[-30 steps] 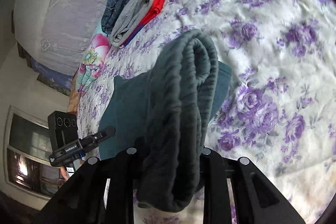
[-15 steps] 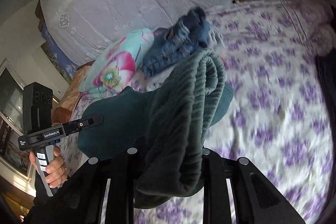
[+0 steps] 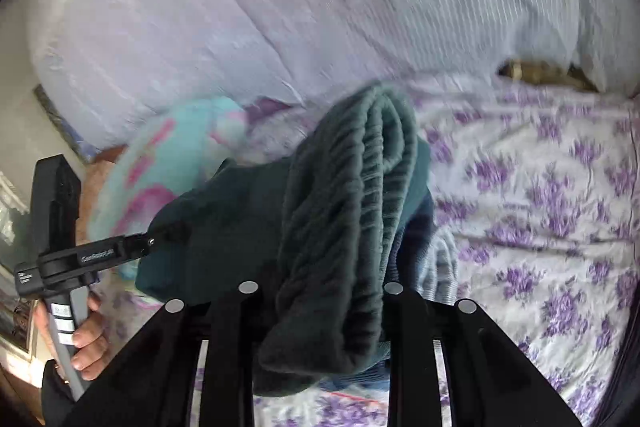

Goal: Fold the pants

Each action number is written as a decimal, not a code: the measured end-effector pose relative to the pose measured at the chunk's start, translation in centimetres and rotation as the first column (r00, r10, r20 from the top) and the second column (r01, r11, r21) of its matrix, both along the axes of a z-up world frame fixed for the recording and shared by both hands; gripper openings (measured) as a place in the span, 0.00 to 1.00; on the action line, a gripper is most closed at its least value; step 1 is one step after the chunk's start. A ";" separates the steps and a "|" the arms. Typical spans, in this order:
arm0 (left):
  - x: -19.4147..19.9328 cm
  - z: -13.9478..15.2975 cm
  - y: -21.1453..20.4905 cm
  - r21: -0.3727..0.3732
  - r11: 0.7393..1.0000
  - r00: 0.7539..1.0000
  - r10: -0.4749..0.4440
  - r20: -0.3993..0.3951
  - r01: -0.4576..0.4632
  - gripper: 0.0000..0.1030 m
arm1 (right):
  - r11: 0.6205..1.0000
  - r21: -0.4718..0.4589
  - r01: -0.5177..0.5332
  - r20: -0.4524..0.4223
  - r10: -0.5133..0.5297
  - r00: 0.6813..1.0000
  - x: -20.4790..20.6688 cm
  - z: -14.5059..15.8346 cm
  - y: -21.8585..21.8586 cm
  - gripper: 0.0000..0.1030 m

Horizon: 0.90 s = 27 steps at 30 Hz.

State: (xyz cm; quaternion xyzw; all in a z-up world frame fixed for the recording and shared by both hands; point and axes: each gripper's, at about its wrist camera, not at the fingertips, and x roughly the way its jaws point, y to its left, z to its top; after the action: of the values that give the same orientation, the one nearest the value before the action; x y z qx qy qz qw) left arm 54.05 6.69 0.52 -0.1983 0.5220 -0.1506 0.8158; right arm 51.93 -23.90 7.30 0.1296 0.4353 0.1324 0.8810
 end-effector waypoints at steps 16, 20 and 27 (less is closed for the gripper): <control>-16.3 7.8 1.6 0.308 0.936 0.950 0.069 0.304 -0.167 0.95 | 0.916 -0.271 0.297 0.169 -0.258 0.951 -15.3 7.6 0.0 0.88; -26.4 6.6 -1.0 0.361 0.924 0.938 -0.010 0.346 -0.123 0.95 | 0.908 -0.323 0.265 0.167 -0.221 0.961 -23.2 4.2 1.9 0.93; -38.4 1.8 -3.4 0.383 0.915 0.942 -0.010 0.336 -0.127 0.95 | 0.948 -0.247 0.202 0.160 -0.166 0.973 -35.7 -2.8 4.1 0.94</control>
State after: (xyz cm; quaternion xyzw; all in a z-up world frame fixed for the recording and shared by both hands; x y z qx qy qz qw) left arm 15.67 3.33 2.35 -0.0154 0.3909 -0.0473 0.9191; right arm 16.19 -19.84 4.54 0.0430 0.3735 -0.0006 0.9266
